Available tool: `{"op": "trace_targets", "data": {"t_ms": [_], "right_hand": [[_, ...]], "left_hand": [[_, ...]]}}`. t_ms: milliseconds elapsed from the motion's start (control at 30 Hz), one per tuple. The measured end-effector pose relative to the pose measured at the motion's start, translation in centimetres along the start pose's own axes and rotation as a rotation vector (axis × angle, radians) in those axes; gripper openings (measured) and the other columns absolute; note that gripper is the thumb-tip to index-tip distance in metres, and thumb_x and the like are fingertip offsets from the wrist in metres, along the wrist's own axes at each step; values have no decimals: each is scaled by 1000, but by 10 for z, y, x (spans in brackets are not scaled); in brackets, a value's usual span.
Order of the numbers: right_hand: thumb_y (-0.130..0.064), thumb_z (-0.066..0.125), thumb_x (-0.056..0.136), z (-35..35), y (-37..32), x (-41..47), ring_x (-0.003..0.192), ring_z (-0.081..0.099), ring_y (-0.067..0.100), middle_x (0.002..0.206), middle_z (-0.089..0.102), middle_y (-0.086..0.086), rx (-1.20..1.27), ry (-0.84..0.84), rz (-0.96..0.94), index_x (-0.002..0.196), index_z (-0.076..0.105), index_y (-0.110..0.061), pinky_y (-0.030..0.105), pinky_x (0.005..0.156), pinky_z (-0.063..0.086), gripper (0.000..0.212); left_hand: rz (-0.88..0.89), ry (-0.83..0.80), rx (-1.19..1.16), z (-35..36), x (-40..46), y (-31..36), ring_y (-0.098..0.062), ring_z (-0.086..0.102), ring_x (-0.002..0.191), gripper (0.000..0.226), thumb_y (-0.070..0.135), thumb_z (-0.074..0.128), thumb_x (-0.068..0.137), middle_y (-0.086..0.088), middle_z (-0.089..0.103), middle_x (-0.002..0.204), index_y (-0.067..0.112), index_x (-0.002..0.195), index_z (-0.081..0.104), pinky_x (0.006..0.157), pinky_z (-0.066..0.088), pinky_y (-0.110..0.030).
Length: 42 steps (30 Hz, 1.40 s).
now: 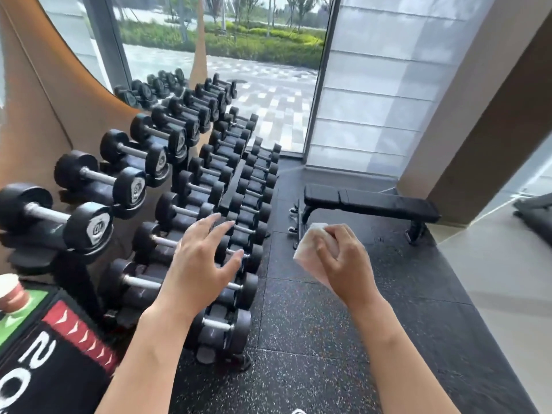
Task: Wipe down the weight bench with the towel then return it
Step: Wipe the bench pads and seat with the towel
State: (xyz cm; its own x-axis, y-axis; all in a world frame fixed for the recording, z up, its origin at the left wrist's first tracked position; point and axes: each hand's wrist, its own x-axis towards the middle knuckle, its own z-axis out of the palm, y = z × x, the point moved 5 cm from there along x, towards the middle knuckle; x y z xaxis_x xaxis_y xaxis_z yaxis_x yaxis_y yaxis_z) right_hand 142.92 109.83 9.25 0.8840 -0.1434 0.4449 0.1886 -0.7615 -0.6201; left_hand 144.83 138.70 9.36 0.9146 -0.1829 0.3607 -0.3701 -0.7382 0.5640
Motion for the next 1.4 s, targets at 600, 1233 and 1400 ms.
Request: {"op": "trace_targets", "data": {"t_ms": [600, 1233, 1400], "right_hand": [[-31, 62, 103, -84, 233, 145, 95, 61, 5, 106, 61, -14, 4, 182, 138, 113, 61, -26, 37, 84, 56, 12], [-30, 61, 102, -90, 366, 260, 91, 61, 6, 102, 63, -8, -76, 296, 303, 110, 62, -21, 37, 79, 56, 11], [-41, 59, 99, -74, 378, 335, 88, 62, 5, 97, 64, -12, -98, 263, 326, 111, 61, -25, 37, 76, 56, 20]], "left_hand": [[169, -145, -5, 202, 223, 124, -13, 26, 153, 63, 54, 59, 95, 5, 39, 162, 27, 151, 51, 126, 27, -47], [265, -291, -81, 353, 409, 146, -16, 31, 151, 59, 43, 68, 95, 4, 41, 160, 27, 150, 53, 126, 28, -45], [258, -296, -126, 369, 489, 130, -15, 28, 152, 59, 47, 65, 96, 5, 38, 163, 29, 151, 51, 125, 27, -44]]}}
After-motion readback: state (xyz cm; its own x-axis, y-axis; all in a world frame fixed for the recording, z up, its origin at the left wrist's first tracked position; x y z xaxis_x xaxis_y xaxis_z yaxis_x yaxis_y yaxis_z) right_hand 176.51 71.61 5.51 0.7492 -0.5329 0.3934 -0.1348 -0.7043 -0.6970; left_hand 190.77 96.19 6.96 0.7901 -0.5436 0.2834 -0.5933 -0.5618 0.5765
